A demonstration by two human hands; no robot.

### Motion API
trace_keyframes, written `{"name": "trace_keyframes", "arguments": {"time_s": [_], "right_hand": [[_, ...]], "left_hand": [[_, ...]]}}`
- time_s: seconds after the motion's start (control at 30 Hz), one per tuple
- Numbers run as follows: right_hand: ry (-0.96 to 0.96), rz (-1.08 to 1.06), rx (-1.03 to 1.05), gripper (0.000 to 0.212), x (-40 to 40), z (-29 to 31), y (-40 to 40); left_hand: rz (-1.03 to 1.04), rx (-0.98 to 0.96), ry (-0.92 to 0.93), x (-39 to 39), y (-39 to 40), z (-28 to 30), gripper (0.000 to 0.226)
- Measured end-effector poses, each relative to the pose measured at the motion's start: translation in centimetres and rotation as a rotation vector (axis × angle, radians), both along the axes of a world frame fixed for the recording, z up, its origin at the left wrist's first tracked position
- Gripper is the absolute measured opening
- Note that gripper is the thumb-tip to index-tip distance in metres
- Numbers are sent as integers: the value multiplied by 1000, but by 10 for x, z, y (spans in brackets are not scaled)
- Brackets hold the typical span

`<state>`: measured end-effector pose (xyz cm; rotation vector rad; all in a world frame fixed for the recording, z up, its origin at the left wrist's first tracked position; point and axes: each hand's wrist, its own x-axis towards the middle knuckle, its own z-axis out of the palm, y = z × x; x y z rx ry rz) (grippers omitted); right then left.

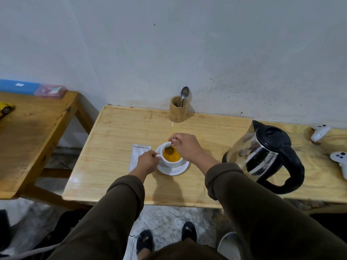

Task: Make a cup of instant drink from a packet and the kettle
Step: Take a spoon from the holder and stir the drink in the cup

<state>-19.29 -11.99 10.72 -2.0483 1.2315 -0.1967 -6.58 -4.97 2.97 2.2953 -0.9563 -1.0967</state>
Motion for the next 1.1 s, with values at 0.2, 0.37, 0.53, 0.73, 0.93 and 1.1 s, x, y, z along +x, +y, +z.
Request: {"name": "trace_keyframes", "arguments": {"time_s": [0.2, 0.37, 0.53, 0.73, 0.93, 1.1], "right_hand": [[42, 10, -19, 26, -2, 1, -3], [97, 15, -121, 29, -2, -1, -5], [-19, 21, 2, 28, -2, -2, 1], [-21, -6, 25, 26, -5, -1, -2], [57, 18, -102, 29, -6, -4, -2], [-23, 39, -12, 29, -6, -3, 4]], "left_hand": [[-12, 5, -17, 0, -1, 1, 32], [-12, 4, -14, -1, -1, 1, 32], [-5, 0, -5, -1, 0, 0, 32], [3, 0, 1, -1, 1, 1, 31], [-1, 1, 1, -1, 0, 0, 32], [-3, 1, 4, 0, 0, -1, 32]]}}
